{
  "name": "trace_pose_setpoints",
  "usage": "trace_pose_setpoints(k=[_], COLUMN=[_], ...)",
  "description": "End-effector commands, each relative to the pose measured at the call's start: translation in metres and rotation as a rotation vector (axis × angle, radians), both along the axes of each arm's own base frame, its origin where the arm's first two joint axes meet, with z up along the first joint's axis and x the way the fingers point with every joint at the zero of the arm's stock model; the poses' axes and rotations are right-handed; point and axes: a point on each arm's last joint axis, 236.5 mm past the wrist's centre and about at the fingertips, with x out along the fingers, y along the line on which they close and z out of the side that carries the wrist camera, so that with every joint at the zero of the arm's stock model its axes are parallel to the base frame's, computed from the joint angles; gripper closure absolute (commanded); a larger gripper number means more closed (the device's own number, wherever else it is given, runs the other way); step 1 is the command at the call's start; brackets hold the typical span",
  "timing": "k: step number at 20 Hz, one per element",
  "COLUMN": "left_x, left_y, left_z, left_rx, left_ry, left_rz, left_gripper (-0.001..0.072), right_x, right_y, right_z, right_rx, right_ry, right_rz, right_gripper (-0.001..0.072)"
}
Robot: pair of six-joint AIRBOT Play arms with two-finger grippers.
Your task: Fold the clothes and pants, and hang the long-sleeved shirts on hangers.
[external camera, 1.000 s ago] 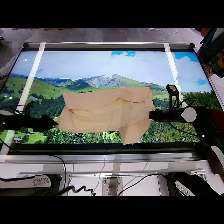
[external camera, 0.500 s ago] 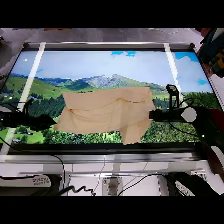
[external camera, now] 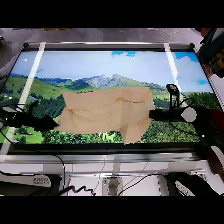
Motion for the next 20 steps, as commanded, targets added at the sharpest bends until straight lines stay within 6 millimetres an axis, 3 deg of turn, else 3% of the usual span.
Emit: trace_pose_setpoints(k=[1,3,5,7,9,11,15,17,20], left_x=[-0.003,0.005,0.027,0.063,0.093,0.100,0.067,0.034,-0.031], left_y=[-0.013,-0.020,-0.027,-0.036,-0.040,-0.047,-0.051,-0.054,-0.051], left_z=[-0.007,0.003,0.041,0.109,0.192,0.278,0.420,0.484,0.563], left_rx=[-0.004,-0.014,-0.065,-0.123,-0.110,-0.055,0.167,0.279,0.506], left_ry=[0.020,-0.032,-0.102,-0.273,-0.506,-0.743,-1.163,-1.366,-1.648], left_rz=[-0.053,-0.118,-0.137,-0.126,-0.105,-0.095,0.024,0.099,0.205], left_gripper=[0.0657,0.0693,0.0693,0.0693,0.0694,0.0694,0.0693,0.0693,0.0693], right_x=[0.001,0.005,0.023,0.044,0.061,0.068,0.045,0.018,-0.030], right_y=[0.000,-0.001,-0.003,-0.005,-0.012,-0.024,-0.048,-0.053,-0.056], right_z=[0.000,0.005,0.032,0.081,0.140,0.199,0.316,0.366,0.421], right_rx=[0.000,-0.016,-0.033,-0.047,-0.083,-0.137,-0.208,-0.208,-0.165], right_ry=[-0.003,-0.031,-0.110,-0.231,-0.372,-0.511,-0.783,-0.904,-1.048], right_rz=[-0.001,0.019,0.024,0.031,0.033,0.020,-0.028,-0.039,-0.055], right_gripper=[0.0698,0.0698,0.0698,0.0698,0.0698,0.0698,0.0698,0.0698,0.0698])
